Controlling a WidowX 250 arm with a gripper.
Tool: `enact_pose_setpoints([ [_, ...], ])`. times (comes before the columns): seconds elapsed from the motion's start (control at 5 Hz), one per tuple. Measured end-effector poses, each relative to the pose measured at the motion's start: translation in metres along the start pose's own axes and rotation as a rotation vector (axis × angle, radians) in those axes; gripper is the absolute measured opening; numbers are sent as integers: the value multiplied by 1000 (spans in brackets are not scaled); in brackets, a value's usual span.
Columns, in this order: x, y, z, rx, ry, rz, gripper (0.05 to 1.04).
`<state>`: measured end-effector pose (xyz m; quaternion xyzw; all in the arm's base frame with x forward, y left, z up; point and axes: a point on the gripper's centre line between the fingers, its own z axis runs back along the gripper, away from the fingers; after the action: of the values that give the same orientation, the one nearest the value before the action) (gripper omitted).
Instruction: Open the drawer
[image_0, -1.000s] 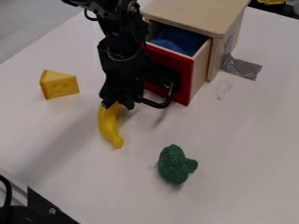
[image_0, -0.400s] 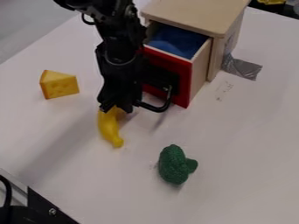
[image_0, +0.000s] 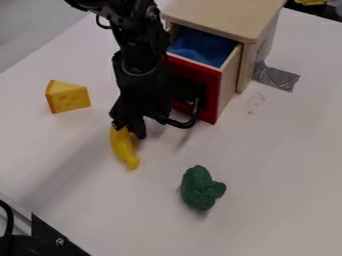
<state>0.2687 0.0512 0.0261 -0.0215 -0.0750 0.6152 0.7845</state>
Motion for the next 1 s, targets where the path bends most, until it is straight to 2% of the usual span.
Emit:
enact_pose_setpoints([
  [0.2, 4, -16, 17, -39, 6, -3, 993],
  [0.6, 11, -37, 39, -62, 40, -29, 999],
  [0.8, 2, -43, 48, -61, -24, -269, 999],
  [1.0, -17, -40, 53, -54, -42, -546, 999],
])
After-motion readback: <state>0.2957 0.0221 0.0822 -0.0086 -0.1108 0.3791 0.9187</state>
